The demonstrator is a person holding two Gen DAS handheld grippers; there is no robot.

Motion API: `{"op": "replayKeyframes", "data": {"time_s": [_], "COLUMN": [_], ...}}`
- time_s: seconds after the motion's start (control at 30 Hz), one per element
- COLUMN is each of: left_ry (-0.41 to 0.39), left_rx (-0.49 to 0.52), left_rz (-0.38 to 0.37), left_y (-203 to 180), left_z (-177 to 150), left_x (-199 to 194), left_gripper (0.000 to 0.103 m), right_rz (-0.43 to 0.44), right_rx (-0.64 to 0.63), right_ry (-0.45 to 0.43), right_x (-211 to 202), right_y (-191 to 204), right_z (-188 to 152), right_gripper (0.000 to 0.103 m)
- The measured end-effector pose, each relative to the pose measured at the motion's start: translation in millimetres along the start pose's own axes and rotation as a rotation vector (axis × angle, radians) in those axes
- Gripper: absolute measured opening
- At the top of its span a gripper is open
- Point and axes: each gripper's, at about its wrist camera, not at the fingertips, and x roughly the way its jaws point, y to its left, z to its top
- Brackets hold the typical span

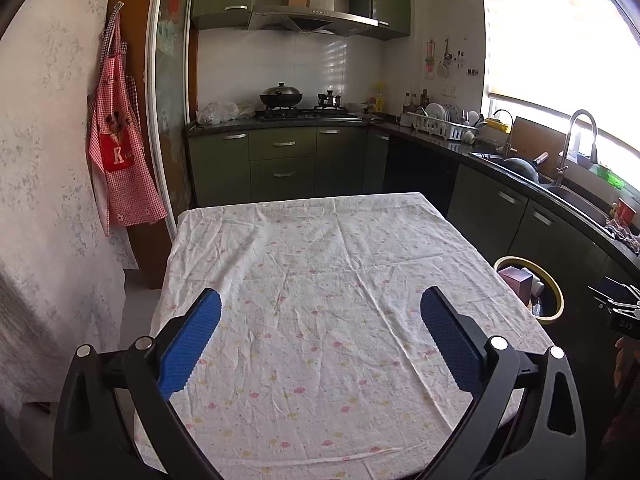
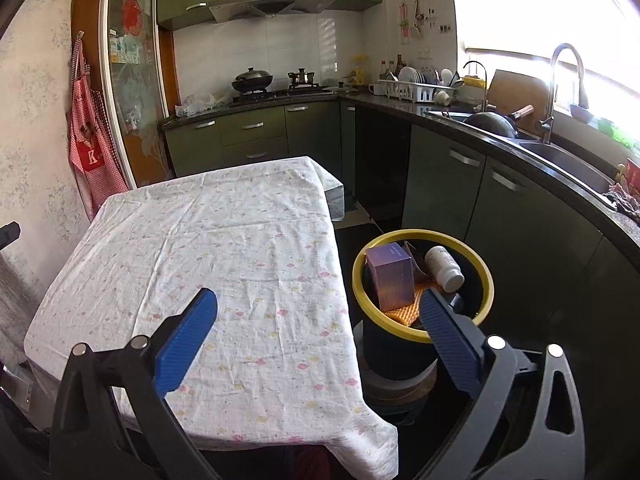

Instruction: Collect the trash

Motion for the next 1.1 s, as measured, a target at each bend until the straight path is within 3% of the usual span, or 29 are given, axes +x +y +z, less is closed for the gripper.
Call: {"op": "replayKeyframes", "data": {"time_s": [1.1], "left_ry": [0.022], "left_rx": [-0.002], "left_rz": [0.016], "left_y": [6.1], "left_z": [-2.1], "left_x": [1.8], "left_gripper": [0.098], "right_rz": [-0.039], "right_rx": [0.013], "right_ry": [-0.018], "right_x": [7.9], "right_y": [-4.2], "right_z": [7.5], "right_gripper": [0.096]}}
